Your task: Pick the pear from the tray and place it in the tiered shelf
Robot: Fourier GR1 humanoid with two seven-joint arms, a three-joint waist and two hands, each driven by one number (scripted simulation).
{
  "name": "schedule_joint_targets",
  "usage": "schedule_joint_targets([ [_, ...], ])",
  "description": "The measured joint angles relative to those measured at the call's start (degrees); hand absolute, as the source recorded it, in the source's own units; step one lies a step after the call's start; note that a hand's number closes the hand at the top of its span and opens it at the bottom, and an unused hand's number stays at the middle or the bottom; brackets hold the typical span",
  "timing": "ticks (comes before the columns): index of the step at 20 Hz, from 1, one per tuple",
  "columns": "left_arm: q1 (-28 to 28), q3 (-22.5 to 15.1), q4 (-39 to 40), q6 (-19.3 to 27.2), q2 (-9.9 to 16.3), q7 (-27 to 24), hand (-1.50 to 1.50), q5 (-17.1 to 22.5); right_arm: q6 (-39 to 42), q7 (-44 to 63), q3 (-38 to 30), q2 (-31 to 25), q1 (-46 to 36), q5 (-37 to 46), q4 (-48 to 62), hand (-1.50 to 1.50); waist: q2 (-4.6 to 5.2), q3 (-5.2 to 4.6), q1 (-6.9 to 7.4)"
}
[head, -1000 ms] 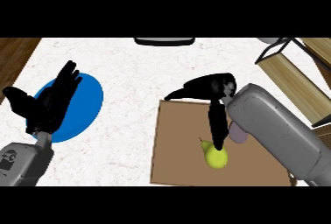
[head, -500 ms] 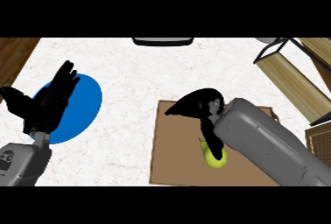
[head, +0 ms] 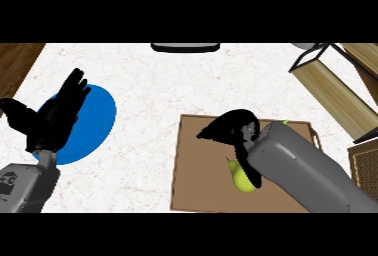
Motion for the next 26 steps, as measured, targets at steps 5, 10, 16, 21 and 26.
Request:
schedule_joint_targets([
  [5,0.4,1.2,-1.2,-1.1,-0.7,1.2,0.0,-0.8,0.4,-2.8,0.2,-0.1,3.4,5.4,-1.0,-1.5,0.0,0.0,0.02],
  [10,0.2,2.2,-1.6,-1.3,-2.1,2.0,0.0,-2.4,-0.2,-7.2,-0.6,-0.4,6.4,10.8,-0.4,-1.5,0.02,0.01,0.08],
  [16,0.6,3.5,-2.1,-2.7,-3.4,2.4,0.0,-3.5,-1.8,-11.5,-0.5,0.7,9.4,17.2,1.2,-1.5,0.05,0.01,0.15],
  [21,0.3,4.3,-1.9,-3.1,-4.6,2.6,0.0,-5.2,-2.6,-14.6,-1.2,2.3,10.9,21.9,4.1,-1.5,0.05,0.01,0.1],
  [26,-0.4,5.2,-1.6,-3.7,-5.3,3.3,0.0,-6.1,-3.2,-15.2,-1.2,4.2,13.6,25.3,4.5,-1.5,-0.24,-0.13,-0.12],
])
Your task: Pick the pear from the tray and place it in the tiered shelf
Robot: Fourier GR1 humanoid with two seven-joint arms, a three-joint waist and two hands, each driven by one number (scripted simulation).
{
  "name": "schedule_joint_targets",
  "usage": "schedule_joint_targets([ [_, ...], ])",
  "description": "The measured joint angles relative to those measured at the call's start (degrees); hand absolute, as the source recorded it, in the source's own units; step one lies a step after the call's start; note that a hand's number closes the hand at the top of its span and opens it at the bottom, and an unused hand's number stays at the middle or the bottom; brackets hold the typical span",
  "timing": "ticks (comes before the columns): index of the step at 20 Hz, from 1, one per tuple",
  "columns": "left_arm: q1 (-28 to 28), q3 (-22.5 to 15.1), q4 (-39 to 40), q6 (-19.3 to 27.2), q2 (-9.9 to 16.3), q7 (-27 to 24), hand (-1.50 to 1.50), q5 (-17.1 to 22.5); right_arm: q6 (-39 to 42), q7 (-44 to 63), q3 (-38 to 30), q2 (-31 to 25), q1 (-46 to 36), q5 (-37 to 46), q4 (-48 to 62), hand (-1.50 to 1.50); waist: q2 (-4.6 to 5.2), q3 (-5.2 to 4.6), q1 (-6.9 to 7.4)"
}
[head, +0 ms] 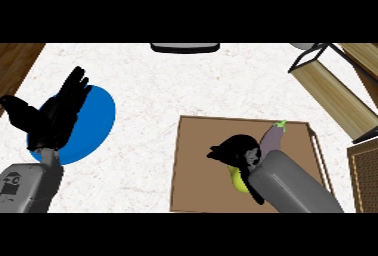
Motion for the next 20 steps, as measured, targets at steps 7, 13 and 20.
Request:
schedule_joint_targets([
  [7,0.6,-0.1,-0.7,-0.4,-1.5,0.0,0.0,-1.0,-4.3,-6.6,1.4,-0.6,-0.1,5.0,2.2,1.5,-0.91,-0.29,0.29],
  [13,1.0,1.2,-1.2,-1.0,-1.2,0.2,0.0,-1.2,-10.2,-11.0,1.6,-1.5,1.3,8.8,1.3,1.5,-0.82,-0.35,0.08],
  [20,2.7,2.4,-2.6,-0.8,-0.6,1.3,0.0,-0.8,-29.6,-0.4,-3.4,1.9,13.6,13.1,-7.0,1.5,-0.67,0.02,-1.38],
])
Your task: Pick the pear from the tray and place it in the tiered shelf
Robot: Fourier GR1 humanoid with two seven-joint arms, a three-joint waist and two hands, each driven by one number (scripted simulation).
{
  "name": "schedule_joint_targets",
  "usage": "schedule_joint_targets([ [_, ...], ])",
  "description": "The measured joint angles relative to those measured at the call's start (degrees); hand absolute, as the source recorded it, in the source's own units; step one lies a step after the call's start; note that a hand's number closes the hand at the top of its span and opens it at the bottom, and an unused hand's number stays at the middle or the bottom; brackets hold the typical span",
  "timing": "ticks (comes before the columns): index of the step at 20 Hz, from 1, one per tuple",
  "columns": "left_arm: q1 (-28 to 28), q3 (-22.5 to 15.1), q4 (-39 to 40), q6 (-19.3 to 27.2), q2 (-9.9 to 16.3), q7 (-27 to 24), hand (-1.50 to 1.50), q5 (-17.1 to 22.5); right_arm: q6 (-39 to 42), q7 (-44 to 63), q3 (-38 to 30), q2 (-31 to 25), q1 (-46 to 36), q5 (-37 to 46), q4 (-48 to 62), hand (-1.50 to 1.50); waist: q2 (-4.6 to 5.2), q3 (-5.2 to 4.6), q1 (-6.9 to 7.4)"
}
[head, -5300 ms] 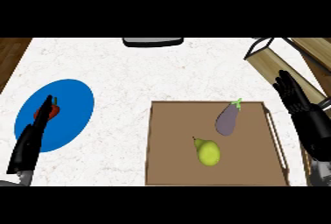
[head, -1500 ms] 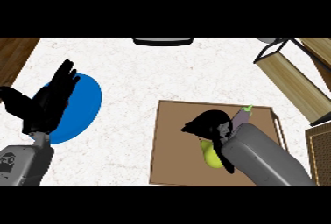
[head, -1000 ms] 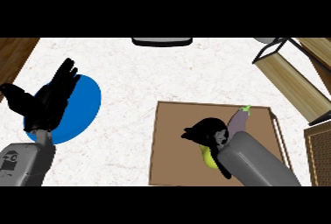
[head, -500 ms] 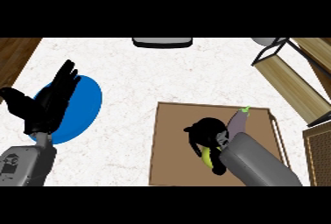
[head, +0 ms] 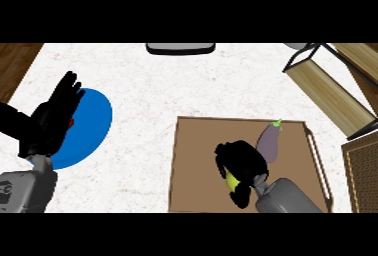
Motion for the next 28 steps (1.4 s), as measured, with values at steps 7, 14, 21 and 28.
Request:
schedule_joint_targets([
  [7,-0.7,0.1,0.7,-0.6,0.0,0.0,0.0,-0.3,-12.3,5.1,-1.6,2.4,12.3,0.9,-13.8,1.5,0.51,0.08,-0.16],
  [14,0.4,0.5,0.4,-1.0,-0.3,-0.8,0.0,0.0,-17.4,8.2,-7.8,6.8,15.5,-4.7,-32.7,1.5,0.51,0.09,-0.09],
  [21,-0.8,0.3,0.4,-1.0,-0.8,0.1,0.0,-0.6,-10.9,18.7,-18.7,7.0,11.3,-10.5,-49.9,1.5,0.72,0.08,0.65],
  [28,-1.0,0.0,0.4,-1.3,-1.7,-0.1,0.0,-1.3,-3.2,27.8,-34.7,2.2,-1.1,-16.9,-52.1,1.5,0.85,0.07,1.11],
])
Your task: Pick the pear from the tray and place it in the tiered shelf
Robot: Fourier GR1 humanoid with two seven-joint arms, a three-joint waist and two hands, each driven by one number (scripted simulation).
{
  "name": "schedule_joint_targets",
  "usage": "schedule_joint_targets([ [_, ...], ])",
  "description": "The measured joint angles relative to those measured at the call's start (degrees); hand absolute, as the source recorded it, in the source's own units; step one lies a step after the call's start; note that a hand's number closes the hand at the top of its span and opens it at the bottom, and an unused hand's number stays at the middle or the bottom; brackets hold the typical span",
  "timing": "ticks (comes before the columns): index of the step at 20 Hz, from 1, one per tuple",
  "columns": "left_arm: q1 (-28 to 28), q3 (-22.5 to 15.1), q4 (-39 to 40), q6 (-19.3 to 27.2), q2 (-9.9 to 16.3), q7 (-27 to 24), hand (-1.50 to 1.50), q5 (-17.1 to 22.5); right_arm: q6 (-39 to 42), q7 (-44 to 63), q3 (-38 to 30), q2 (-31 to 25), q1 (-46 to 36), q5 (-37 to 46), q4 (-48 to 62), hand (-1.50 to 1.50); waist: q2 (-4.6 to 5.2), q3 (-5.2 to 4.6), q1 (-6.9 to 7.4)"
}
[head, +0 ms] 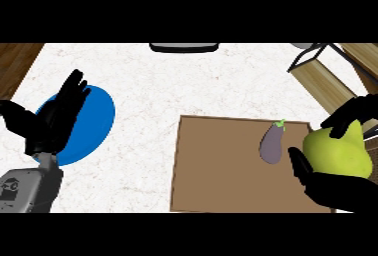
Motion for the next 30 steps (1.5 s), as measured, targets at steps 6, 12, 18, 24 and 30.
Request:
schedule_joint_targets([
  [6,-0.1,0.9,-0.2,-1.0,0.3,0.3,0.0,0.2,3.0,-0.1,-13.7,-6.9,-5.8,-6.9,6.1,1.5,0.03,0.01,0.12],
  [12,0.4,0.6,0.2,-0.8,-0.9,-0.9,0.0,-1.0,3.2,-5.2,-24.3,-13.8,-9.0,-11.8,17.5,1.5,0.08,0.03,0.24],
  [18,-1.0,0.9,1.4,-1.1,-1.1,-0.6,0.0,-1.6,0.1,-13.9,-31.2,-18.9,-10.0,-13.8,30.8,1.5,0.16,0.05,0.36],
  [24,-1.8,1.5,1.5,-1.3,-1.6,0.0,0.0,-1.6,-2.7,-25.1,-35.4,-23.0,-7.7,-14.8,42.2,1.5,0.15,0.05,0.35],
  [30,-0.9,2.2,0.8,-2.3,-1.5,0.0,0.0,-1.6,-4.8,-34.9,-36.6,-27.8,-8.6,-15.6,55.4,1.5,0.15,0.06,0.52],
])
